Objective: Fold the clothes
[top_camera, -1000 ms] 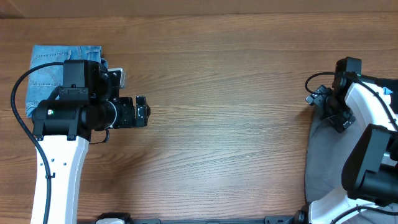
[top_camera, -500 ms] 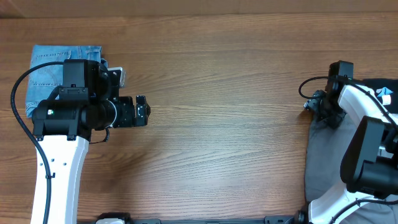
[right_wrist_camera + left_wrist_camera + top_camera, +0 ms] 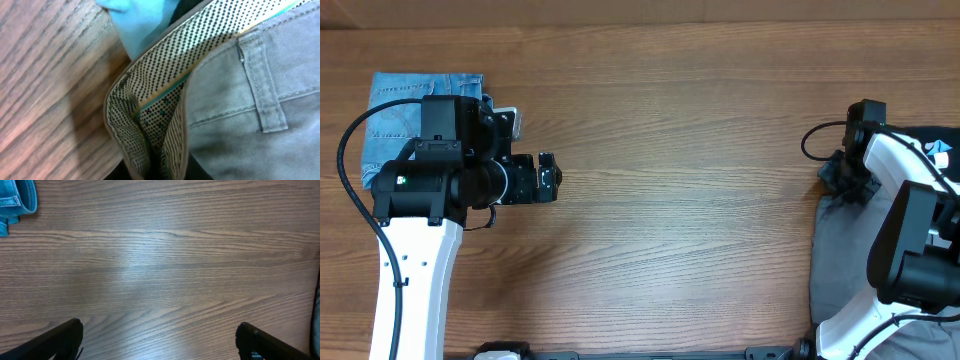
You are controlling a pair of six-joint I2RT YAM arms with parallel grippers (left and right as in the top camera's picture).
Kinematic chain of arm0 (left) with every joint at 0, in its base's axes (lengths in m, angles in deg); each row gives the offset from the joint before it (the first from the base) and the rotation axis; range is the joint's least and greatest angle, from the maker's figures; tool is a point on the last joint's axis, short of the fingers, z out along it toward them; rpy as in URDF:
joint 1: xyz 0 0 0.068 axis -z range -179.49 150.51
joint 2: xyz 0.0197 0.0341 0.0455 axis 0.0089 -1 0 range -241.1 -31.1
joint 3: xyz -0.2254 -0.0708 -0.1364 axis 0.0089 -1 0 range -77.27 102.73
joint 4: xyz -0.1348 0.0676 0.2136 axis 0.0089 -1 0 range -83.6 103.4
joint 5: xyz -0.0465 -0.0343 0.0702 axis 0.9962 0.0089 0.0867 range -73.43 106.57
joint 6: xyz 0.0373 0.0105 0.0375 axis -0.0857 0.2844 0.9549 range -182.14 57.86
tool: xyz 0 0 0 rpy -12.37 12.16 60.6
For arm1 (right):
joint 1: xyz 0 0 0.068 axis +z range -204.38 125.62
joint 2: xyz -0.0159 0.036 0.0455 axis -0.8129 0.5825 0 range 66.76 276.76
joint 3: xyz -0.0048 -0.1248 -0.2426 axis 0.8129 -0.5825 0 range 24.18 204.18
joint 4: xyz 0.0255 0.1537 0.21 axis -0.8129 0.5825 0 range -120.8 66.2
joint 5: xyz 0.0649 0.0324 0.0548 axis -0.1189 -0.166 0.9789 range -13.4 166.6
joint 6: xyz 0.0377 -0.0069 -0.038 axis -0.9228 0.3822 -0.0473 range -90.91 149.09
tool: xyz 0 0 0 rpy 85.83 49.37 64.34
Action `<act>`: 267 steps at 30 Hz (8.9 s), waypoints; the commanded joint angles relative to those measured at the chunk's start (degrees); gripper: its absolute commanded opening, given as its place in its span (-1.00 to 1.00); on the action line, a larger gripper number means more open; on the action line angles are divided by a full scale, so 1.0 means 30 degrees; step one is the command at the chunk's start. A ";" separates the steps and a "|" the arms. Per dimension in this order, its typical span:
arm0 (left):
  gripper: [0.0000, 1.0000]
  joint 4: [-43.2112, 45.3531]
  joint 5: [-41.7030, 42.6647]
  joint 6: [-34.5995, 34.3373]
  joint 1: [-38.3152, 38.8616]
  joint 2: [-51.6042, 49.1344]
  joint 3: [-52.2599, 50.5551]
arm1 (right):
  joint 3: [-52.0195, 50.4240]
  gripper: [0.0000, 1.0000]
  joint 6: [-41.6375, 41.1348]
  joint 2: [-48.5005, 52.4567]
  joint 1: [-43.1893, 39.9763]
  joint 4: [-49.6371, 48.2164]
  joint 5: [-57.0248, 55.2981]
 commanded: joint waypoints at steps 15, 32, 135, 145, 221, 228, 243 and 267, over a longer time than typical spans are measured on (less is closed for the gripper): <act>1.00 0.0058 -0.0051 0.0379 0.0131 0.0029 0.0430 | 0.1712 -0.92 -0.0080 -0.1384 -0.0095 0.1253 0.1049; 1.00 0.0306 -0.0051 0.0379 0.0131 0.0029 0.0430 | 0.4524 -0.92 0.2171 -0.2820 -0.4073 0.2710 0.5326; -0.92 1.2815 -0.4481 0.2805 0.8320 -2.3278 1.0943 | 1.7340 0.47 0.0393 -0.8735 0.9806 1.3442 0.5217; -0.92 0.9493 -0.6696 -0.0284 0.2018 -2.3248 1.3325 | 1.7333 0.41 0.0393 -0.8735 0.9806 1.3748 0.5180; 0.90 -0.8983 -0.5355 0.0204 -0.1246 -0.0437 1.4360 | -0.5115 0.25 0.0539 -0.2171 0.8145 -0.2907 1.1708; 0.95 -0.8983 -0.5435 -0.0291 -0.1253 -0.1188 0.9326 | -0.6149 -0.57 0.0539 -0.2171 0.8276 -0.5005 1.3158; 0.94 -0.8961 -0.5901 -0.0291 -0.1253 -0.4007 0.6761 | -0.3213 -0.45 0.1013 -0.3337 0.3781 -0.0648 0.8058; 0.57 0.2361 -0.2594 -0.3060 -0.5246 -0.4102 -0.8874 | -0.3045 0.64 0.0918 -1.2509 0.1814 0.7672 1.1183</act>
